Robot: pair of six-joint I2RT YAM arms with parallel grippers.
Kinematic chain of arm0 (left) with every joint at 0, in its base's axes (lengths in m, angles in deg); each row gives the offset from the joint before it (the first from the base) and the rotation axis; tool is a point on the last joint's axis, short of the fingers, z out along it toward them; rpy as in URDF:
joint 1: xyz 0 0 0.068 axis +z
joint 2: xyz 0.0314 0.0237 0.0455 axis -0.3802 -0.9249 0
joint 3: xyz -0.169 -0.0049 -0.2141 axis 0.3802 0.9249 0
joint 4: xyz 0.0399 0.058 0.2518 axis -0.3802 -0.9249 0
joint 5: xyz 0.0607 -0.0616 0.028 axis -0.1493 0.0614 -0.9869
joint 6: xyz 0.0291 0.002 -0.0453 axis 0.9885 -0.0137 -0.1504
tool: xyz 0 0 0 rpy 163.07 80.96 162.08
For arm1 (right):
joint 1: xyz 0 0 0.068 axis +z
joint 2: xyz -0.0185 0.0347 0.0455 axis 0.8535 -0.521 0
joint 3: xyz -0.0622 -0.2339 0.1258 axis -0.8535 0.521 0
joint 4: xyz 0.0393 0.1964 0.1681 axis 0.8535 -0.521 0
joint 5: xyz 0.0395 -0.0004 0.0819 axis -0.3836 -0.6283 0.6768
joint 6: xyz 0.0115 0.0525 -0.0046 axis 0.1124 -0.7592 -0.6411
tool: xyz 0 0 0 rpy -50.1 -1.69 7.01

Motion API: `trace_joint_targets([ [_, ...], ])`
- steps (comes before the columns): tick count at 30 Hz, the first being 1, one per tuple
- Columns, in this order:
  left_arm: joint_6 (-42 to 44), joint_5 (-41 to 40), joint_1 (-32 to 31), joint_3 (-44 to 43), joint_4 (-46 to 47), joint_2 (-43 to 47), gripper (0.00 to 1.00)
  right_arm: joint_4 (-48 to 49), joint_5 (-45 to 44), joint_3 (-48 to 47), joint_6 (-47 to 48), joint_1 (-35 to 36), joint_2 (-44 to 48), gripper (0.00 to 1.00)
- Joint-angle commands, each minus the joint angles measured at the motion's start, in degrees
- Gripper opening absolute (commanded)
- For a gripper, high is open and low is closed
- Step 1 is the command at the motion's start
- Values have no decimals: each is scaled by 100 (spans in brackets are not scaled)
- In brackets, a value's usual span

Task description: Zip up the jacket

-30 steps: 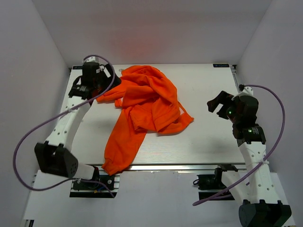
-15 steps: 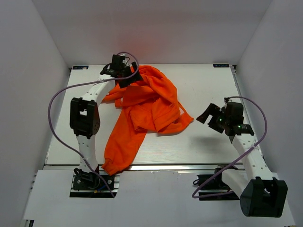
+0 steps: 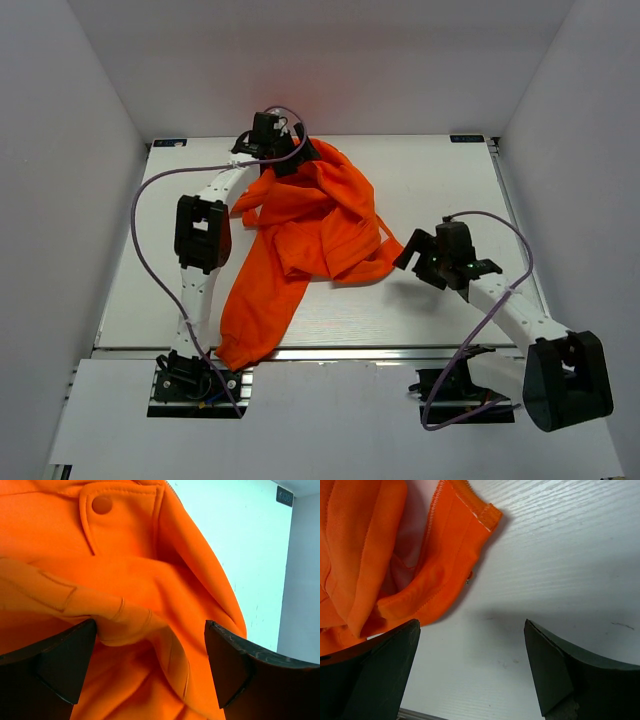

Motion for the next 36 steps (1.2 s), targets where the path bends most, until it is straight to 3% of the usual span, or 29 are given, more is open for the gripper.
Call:
trace_joint_targets([
  [1, -220, 204, -56, -446, 193, -238, 98, 815, -601, 58, -584, 359, -199, 89],
  [2, -281, 256, -65, -551, 210, -404, 96, 939, -611, 76, -638, 421, -347, 89],
  [7, -502, 379, -65, -534, 421, -547, 18, 1335, -961, -73, -981, 580, -981, 85],
  [9, -502, 397, -65, -334, 509, -372, 0, 1318, -1128, -214, -1042, 580, -1332, 80],
  [12, -414, 336, -65, -17, 693, 118, 0, 1274, -1252, -477, -1165, 589, -1728, 77],
  [17, -317, 256, -56, 941, 1045, 1086, 0, 1450, -1428, -837, -1289, 668, -2368, 63],
  [20, -204, 108, -30, 1336, 1019, 1675, 0, 1599, -1393, -1223, -1297, 668, -2816, 41],
  [21, -168, 55, -12, 1407, 984, 1816, 0, 1599, -1384, -1329, -1263, 686, -2906, 26],
  [24, -89, -104, 102, 1558, 879, 2247, 0, 1704, -1620, -1777, -1035, 677, -2994, 0],
  [26, -80, 27, 268, 1305, 747, 2353, 0, 1635, -1945, -2233, -482, 677, -2994, 0],
  [31, 78, 248, 558, 39, 72, 2257, 0, 1047, -2930, -4772, 995, 572, -3258, 0],
  [36, 219, 90, 638, -789, -308, 2580, 0, 387, -2967, -7038, 2226, 256, -3679, 0],
])
